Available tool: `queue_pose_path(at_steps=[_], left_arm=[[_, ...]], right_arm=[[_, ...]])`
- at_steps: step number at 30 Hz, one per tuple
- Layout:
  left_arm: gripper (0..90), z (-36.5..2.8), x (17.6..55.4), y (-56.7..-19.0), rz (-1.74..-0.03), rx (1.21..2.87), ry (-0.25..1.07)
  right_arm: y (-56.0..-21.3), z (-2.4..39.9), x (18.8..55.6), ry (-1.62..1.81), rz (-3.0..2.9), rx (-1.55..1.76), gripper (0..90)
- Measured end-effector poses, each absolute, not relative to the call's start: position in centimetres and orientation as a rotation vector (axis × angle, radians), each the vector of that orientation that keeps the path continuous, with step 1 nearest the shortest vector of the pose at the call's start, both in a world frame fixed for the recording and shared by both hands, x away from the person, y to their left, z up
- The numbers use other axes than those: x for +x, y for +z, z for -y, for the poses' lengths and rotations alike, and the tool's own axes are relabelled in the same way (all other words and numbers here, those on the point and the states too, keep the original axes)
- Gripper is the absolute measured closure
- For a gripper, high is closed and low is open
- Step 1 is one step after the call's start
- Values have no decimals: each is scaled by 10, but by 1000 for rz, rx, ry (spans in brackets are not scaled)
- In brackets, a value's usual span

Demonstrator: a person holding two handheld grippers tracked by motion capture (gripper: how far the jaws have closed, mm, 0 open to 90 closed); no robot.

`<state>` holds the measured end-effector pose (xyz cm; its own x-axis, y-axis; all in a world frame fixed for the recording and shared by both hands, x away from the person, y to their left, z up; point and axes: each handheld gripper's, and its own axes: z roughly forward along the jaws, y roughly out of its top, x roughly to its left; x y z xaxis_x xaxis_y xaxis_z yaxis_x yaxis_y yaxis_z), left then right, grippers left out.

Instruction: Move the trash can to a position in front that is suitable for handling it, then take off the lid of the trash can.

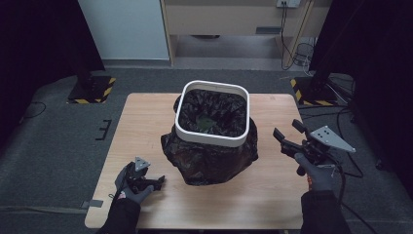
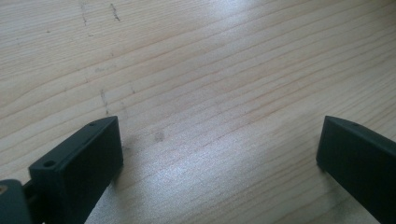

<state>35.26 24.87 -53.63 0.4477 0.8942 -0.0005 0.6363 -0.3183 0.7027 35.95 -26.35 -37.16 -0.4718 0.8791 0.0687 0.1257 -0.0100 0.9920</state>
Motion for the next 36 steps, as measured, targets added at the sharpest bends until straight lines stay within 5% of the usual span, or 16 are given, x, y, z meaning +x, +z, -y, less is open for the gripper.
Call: queue_pose_path(at_steps=[5,15,36], left_arm=[[0,-249,353,-536,-1273,2068,521],[0,-249,353,-536,-1271,2069,520],[0,-249,354,-536,-1268,2071,520]], right_arm=[[-362,263,362,1566,-1632,1024,287],[-345,264,371,1719,-1648,1144,74],[-308,231,376,1662,-1728,1018,186]])
